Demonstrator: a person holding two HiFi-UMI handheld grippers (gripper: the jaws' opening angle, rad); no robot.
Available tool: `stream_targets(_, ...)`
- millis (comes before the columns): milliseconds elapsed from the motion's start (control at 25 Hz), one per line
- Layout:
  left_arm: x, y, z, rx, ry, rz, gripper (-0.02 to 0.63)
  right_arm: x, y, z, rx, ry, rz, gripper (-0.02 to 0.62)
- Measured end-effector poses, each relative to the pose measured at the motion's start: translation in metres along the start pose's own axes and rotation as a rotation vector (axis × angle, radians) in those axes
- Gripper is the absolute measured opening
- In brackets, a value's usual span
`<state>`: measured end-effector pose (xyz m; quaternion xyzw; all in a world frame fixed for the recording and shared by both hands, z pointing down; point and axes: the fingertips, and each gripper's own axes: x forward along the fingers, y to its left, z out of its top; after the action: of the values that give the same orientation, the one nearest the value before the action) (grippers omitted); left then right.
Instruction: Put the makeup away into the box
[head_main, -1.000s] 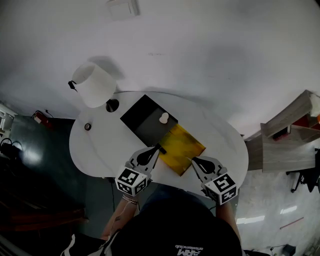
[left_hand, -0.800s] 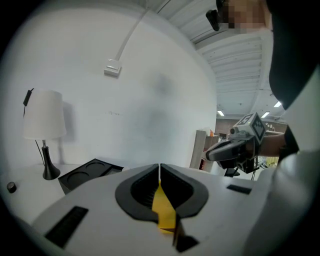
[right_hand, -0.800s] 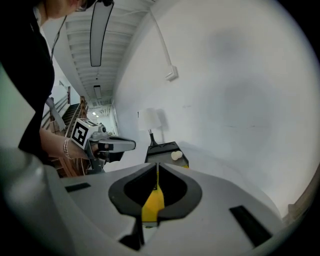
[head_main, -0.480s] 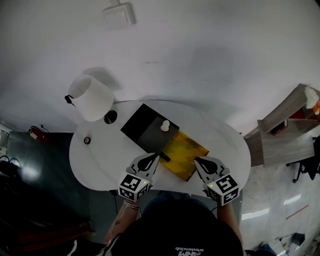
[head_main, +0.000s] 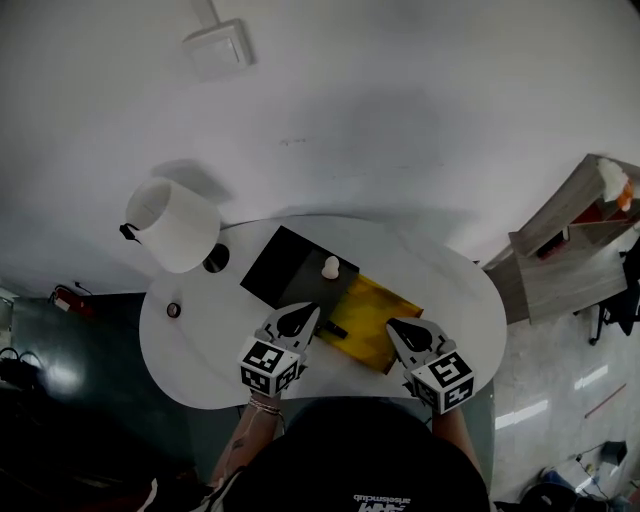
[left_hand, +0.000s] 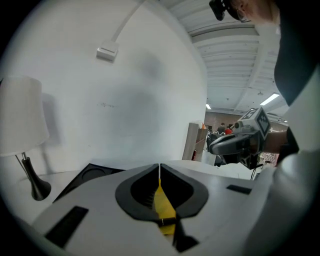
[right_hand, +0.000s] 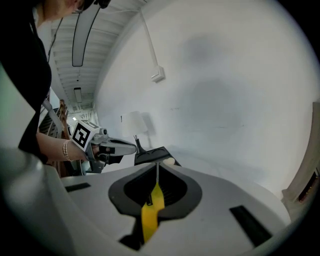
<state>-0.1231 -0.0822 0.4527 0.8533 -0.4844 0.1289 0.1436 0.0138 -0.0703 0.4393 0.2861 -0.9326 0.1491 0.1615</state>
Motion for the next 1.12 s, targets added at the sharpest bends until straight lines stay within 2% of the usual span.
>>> stream_targets(280, 0.020, 0.015, -0.005, 0.018, 0.061, -0.058, 0.020, 0.010, -0.002, -0.002, 0.026, 0.005, -0.022, 0.029)
stream_targets(440, 0.033, 0.029, -0.004, -0.002, 0.069, -0.052, 0.020, 0.015, -0.003, -0.006, 0.063, 0.013, -0.035, 0.029)
stream_targets(840, 0.071, 0.054, -0.010, -0.036, 0.119, -0.111, 0.021, 0.031, -0.020, -0.012, 0.116, 0.051, -0.074, 0.029)
stream_targets(1120, 0.091, 0.067, -0.025, -0.061, 0.186, -0.123, 0.021, 0.047, -0.021, -0.021, 0.171, 0.079, -0.076, 0.029)
